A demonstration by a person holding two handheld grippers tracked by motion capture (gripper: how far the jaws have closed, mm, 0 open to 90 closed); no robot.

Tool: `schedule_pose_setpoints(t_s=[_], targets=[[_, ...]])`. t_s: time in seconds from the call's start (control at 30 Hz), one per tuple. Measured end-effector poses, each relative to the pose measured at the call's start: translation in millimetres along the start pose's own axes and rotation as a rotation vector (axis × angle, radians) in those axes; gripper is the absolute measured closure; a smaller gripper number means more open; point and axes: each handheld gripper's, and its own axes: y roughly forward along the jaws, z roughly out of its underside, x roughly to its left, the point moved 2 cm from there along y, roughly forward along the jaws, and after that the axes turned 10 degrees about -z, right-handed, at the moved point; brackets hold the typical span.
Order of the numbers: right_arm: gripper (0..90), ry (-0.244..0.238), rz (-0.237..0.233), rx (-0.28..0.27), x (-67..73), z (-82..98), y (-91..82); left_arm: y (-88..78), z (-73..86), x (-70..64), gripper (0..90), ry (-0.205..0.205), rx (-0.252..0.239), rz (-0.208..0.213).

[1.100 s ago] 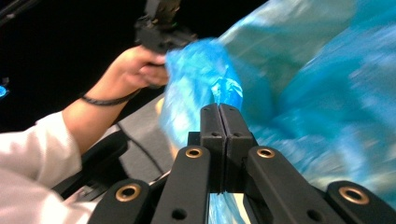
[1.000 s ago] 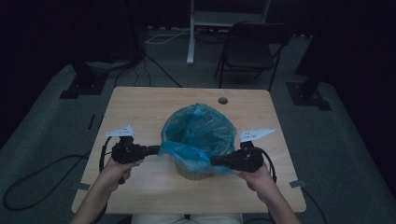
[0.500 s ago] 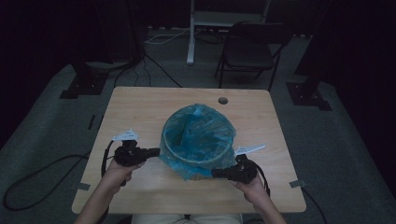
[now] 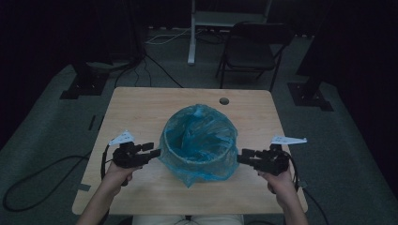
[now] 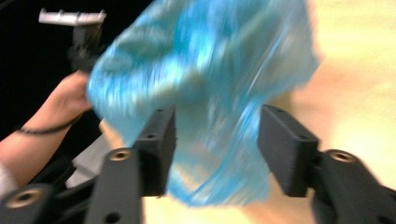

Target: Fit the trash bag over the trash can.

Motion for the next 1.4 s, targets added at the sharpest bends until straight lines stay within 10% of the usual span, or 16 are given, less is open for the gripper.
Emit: schedule_pose_setpoints(t_s=[0.17,0.27,0.5,0.63,0.77,1.07,1.23,1.33,1.4], targets=[[29.6,-0.067,0.035,-0.075,2.7,-42.2,-4.1,-16.7,1.6,1.7,29.5,0.024,-0.116,-0.022],[24.6,-0.07,-0.069,-0.101,2.6,-69.1,9.8,-22.2,3.4,2.4,18.2,0.024,-0.142,-0.016],[20.3,-0.138,-0.175,0.039,17.4,-121.3,76.9,-26.9,10.8,8.0,0.6,0.018,-0.18,-0.087],[24.3,-0.223,-0.194,0.277,25.6,-134.9,139.4,-31.3,22.2,7.3,0.5,0.058,-0.25,-0.196],[24.3,-0.2,-0.114,0.43,16.8,-134.4,180.1,-36.3,28.9,10.9,0.6,0.063,-0.265,-0.228],[20.0,-0.24,0.243,0.77,-13.2,-117.4,227.0,-42.9,39.7,21.2,0.6,0.029,-0.269,-0.257],[16.1,-0.275,0.305,0.962,-21.9,-92.4,241.5,-44.4,44.4,24.9,0.6,0.013,-0.265,-0.266],[15.0,-0.266,0.303,1.017,-25.7,-83.4,245.7,-45.8,47.3,26.6,0.6,0.008,-0.269,-0.275],[15.8,-0.259,0.293,0.963,-21.6,-88.9,244.8,-46.7,48.9,27.5,0.6,0.004,-0.268,-0.275]])
